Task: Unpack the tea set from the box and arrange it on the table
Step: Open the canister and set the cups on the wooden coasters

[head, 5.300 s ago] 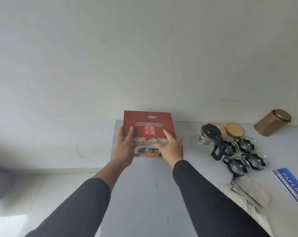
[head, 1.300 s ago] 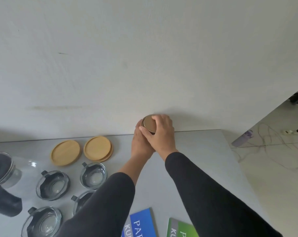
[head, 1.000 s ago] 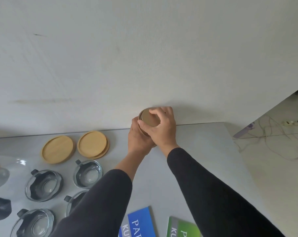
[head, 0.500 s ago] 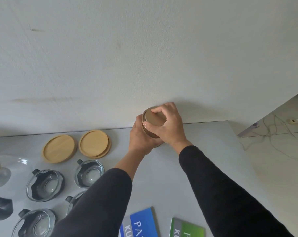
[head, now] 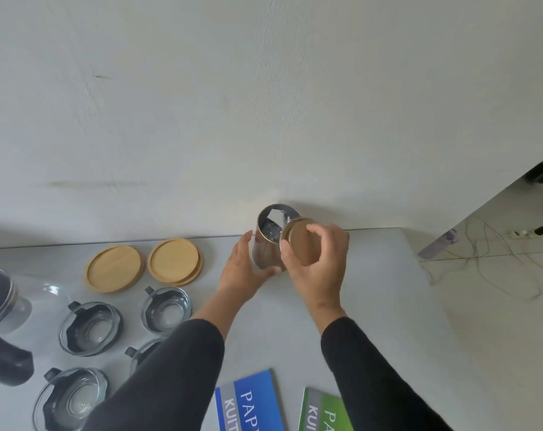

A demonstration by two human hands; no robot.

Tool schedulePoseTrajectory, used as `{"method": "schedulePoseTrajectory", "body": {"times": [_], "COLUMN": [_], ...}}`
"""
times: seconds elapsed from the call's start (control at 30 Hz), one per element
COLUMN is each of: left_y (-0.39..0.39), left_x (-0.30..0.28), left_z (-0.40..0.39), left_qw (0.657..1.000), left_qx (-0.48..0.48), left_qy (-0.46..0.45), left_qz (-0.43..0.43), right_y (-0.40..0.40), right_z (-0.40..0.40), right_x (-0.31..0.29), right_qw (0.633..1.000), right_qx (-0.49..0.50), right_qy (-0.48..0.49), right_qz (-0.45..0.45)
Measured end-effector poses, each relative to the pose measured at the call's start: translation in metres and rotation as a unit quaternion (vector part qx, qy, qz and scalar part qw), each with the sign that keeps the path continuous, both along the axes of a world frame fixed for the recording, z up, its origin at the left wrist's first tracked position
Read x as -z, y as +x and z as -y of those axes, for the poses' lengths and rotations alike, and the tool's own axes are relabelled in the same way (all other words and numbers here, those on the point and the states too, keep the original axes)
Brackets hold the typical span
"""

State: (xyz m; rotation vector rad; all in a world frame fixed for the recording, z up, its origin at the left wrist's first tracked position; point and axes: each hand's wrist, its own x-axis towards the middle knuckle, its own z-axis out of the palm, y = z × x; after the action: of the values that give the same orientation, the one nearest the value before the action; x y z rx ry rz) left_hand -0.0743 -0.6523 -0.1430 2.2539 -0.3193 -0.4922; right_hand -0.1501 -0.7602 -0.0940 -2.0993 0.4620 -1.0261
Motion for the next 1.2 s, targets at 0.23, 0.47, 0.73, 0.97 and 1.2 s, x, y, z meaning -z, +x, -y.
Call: {"method": "schedulePoseTrajectory", "body": {"times": [0.23, 0.47, 0.73, 0.97, 1.2], "left_y": [-0.043, -0.064, -0.094, -0.139, -0.163], "left_x": [0.031, 0.024, 0.010, -0.009, -0.013], "left_z": [-0.034, -0.045, -0.068, -0.113, -0.182], "left_qw": [0.988, 0.983, 0.992, 0.971, 0.949], "left_qx": [0.030, 0.079, 0.070, 0.019, -0.155], "left_qy": [0.127, 0.162, 0.088, 0.023, 0.036], "left_qz": [0.087, 0.044, 0.048, 0.236, 0.273], "right_y": [-0.061, -0.075, -0.083, -0.112, -0.137], "right_z": [-0.035, -0.031, -0.033, -0.055, -0.102], "right_x": [0.071, 0.096, 0.079, 0.047, 0.018], "right_qw": [0.991, 0.966, 0.948, 0.936, 0.947], "right_qx": [-0.014, -0.043, -0.024, -0.001, -0.015], "right_qy": [0.018, 0.036, -0.060, 0.008, 0.015], "right_qz": [-0.134, -0.251, -0.312, -0.352, -0.322]}}
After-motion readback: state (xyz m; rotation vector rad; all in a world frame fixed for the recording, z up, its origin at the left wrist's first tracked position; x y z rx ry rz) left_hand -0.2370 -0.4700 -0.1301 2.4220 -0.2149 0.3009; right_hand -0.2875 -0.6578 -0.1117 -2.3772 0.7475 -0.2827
